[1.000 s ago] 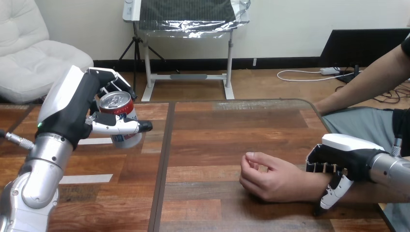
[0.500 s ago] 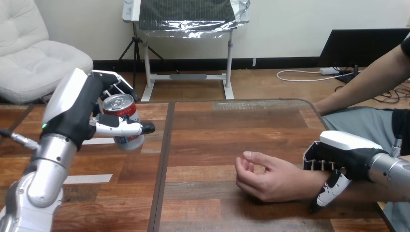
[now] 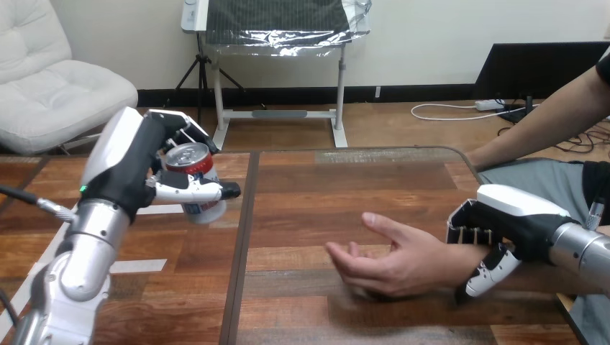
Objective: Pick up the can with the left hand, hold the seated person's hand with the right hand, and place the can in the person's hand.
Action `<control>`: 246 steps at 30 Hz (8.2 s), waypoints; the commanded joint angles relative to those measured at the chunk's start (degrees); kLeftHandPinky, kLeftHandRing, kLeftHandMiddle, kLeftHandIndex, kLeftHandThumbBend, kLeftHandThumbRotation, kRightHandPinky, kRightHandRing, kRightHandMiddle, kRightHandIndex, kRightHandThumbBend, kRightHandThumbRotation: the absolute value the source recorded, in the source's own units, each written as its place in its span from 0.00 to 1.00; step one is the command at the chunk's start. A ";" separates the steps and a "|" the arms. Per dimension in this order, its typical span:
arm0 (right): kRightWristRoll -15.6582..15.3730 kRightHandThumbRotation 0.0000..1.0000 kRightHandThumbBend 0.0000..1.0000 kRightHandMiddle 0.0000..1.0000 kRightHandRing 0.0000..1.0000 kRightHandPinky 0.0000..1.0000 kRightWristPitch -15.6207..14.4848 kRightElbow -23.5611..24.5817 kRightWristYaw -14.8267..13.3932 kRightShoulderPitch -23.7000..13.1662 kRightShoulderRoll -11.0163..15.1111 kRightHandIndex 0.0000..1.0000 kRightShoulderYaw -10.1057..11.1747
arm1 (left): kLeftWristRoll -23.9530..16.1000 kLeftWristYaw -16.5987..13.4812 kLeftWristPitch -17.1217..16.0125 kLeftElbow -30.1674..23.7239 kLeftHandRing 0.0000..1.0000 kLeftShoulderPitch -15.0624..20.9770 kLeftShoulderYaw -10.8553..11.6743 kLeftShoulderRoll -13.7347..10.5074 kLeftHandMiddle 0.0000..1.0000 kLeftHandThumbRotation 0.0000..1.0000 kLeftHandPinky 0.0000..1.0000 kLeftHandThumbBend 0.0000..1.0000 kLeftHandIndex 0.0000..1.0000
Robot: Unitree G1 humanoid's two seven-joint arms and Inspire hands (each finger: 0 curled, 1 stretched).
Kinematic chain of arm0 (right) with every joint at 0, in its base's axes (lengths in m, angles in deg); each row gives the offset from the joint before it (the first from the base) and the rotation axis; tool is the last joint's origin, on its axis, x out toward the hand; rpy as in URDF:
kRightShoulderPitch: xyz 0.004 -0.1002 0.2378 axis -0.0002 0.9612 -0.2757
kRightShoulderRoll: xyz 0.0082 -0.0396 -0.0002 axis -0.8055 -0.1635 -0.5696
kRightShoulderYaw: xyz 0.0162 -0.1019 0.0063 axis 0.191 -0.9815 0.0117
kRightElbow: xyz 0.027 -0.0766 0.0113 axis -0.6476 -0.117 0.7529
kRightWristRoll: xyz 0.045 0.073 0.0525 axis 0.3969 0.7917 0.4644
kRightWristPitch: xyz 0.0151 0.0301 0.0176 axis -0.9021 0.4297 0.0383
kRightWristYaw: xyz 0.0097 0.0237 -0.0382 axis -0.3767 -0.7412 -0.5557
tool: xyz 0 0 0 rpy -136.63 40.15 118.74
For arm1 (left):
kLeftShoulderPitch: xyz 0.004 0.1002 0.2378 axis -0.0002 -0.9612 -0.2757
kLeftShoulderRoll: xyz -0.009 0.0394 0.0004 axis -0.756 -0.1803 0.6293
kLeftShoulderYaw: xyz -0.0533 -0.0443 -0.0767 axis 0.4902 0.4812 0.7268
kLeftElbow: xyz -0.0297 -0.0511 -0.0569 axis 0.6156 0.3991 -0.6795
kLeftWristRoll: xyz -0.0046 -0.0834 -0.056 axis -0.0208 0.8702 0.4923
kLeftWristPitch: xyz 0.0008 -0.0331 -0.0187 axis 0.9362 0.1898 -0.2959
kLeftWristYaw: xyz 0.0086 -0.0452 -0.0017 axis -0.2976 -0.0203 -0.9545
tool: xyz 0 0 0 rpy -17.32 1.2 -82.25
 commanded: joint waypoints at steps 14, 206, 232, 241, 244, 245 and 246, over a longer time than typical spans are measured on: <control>4.90 0.00 0.80 0.40 0.35 0.32 -0.51 1.77 0.90 -0.87 -2.45 0.42 2.88 | 0.77 -2.02 -5.33 9.46 0.10 9.77 -1.86 2.97 0.18 0.00 0.06 0.77 0.43; 12.61 0.90 0.99 0.86 0.82 0.71 -13.06 23.37 9.95 6.45 -7.71 0.92 8.06 | 0.55 -3.31 -6.43 8.98 1.00 10.13 -11.69 19.32 0.98 1.00 0.87 0.97 0.95; 28.52 1.00 0.93 0.95 0.96 0.90 -5.04 35.76 -2.92 18.77 -19.94 0.96 17.36 | 10.73 -4.80 -14.82 -20.51 0.90 -16.10 -8.61 21.20 0.89 1.00 0.86 0.83 0.86; 33.71 1.00 0.94 0.99 0.99 0.98 -1.65 41.11 -2.36 22.04 -22.45 0.97 17.84 | 12.04 -5.40 -19.43 -25.07 0.88 -23.74 -6.61 20.18 0.86 1.00 0.84 0.83 0.82; 34.76 1.00 0.94 0.99 1.00 0.99 -1.33 43.49 -2.17 23.33 -22.99 0.97 17.81 | 12.43 -5.48 -20.66 -26.22 0.88 -25.83 -5.54 19.89 0.85 1.00 0.84 0.84 0.81; 34.97 1.00 0.94 0.99 1.00 0.99 -1.26 44.02 -2.10 23.63 -23.09 0.97 17.82 | 12.55 -5.47 -20.91 -26.50 0.87 -26.29 -5.33 19.85 0.85 1.00 0.84 0.84 0.80; 35.39 1.00 0.94 0.99 1.00 1.00 -1.12 45.09 -2.08 24.19 -23.38 0.97 17.75 | 13.48 -5.07 -21.38 -26.96 0.87 -27.08 -4.97 19.58 0.85 1.00 0.84 0.84 0.80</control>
